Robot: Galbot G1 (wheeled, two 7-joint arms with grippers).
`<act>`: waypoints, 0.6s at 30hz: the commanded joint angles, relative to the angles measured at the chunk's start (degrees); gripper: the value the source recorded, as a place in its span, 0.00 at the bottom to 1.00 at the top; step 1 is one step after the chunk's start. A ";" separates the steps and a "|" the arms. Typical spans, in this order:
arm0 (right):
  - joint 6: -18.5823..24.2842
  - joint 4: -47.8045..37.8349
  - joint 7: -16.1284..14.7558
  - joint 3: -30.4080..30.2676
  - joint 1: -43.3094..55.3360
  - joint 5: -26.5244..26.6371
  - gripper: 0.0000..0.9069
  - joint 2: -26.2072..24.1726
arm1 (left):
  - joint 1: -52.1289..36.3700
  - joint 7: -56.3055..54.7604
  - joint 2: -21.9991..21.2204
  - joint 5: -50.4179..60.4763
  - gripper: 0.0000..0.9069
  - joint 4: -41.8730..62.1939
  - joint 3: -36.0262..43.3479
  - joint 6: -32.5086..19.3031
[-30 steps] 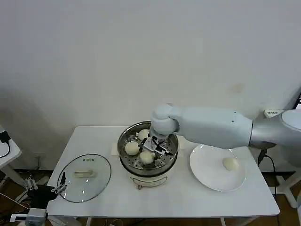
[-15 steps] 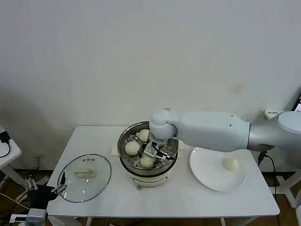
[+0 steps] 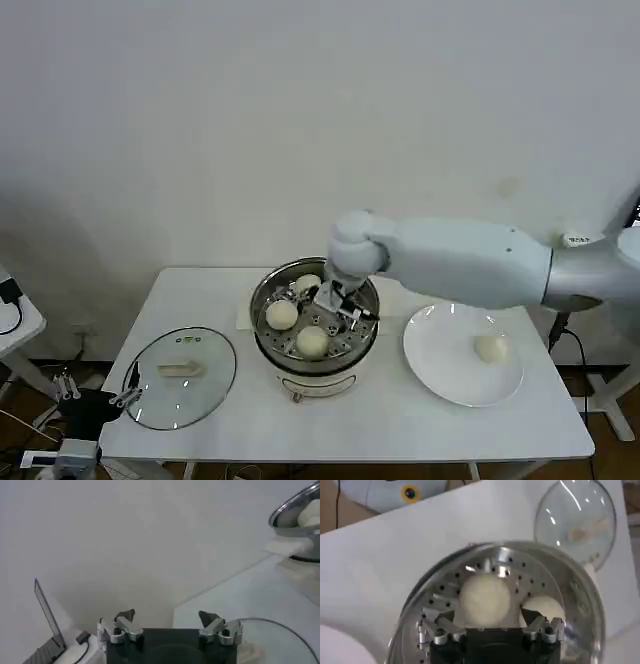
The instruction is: Take steamed baozi put them in steamer then cover it.
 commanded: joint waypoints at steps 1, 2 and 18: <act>-9.32 -4.56 -1.64 2.78 3.95 7.03 1.00 -6.07 | -0.43 0.10 0.94 -0.04 1.00 -0.03 0.78 0.03; -10.97 -5.24 -1.98 2.89 4.17 7.71 1.00 -7.53 | -0.46 0.10 1.00 -0.04 1.00 -0.03 0.85 0.01; -16.58 -3.05 -1.58 2.84 -4.09 4.31 1.00 -31.89 | -2.56 0.27 2.54 -0.04 1.00 0.13 3.89 0.01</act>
